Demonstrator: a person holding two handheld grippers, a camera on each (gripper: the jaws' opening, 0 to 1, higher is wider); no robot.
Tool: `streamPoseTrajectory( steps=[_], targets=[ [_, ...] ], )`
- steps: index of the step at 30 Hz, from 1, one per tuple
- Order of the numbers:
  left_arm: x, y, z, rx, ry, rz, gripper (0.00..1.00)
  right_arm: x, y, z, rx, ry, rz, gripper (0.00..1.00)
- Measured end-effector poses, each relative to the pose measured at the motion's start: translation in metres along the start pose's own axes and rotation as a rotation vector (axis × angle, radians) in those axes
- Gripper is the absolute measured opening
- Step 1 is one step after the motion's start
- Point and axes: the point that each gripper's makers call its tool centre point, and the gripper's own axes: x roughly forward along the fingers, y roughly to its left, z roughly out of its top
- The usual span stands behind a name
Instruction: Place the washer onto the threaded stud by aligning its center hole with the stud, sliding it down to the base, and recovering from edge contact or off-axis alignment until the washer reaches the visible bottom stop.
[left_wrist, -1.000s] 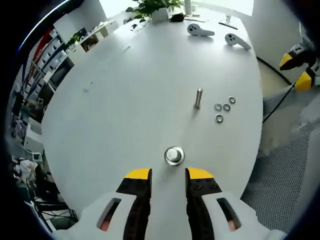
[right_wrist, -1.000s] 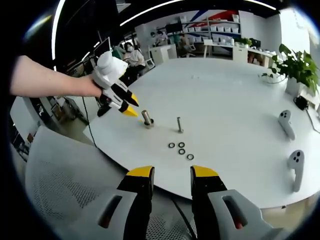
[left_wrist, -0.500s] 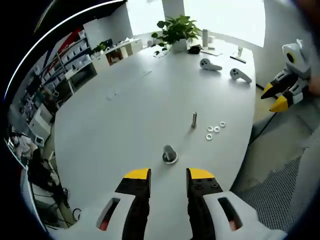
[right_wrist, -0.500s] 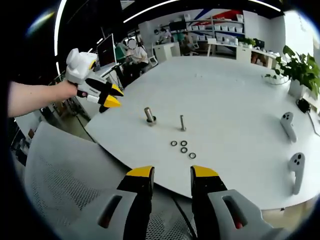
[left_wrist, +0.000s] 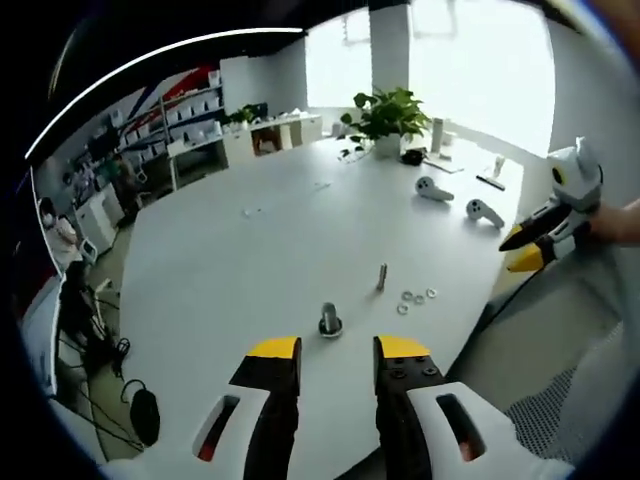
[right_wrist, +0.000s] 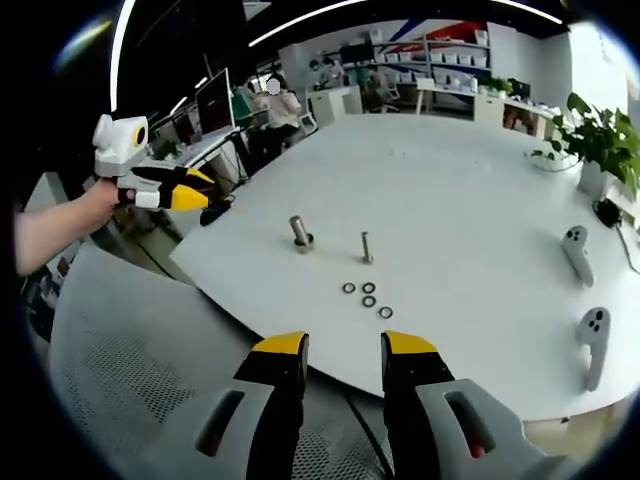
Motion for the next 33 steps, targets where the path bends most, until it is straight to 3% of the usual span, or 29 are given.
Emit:
streamPoseTrajectory(
  steps=[12,15,22,29,33],
  targets=[
    [-0.026,-0.005,-0.019,-0.051,-0.011,0.014,0.29,0.000,-0.001,0.000,0.007,-0.002,-0.004,0.31],
    [-0.035,-0.007,-0.022,0.024,0.033,0.017,0.31,0.000,-0.001,-0.001,0.001,0.009,-0.001,0.31],
    [-0.046,-0.010,-0.024,-0.069,-0.025,0.010,0.31,0.000,0.000,-0.001,0.001,0.006,0.000,0.31],
    [-0.058,-0.022,-0.021,-0.080,-0.085,0.009,0.29,0.001,0.000,-0.002,-0.003,0.015,0.006,0.31],
    [-0.057,-0.028,-0.026,-0.072,-0.083,0.002,0.29,0.000,0.002,-0.003,-0.006,0.016,0.010,0.31]
  ],
)
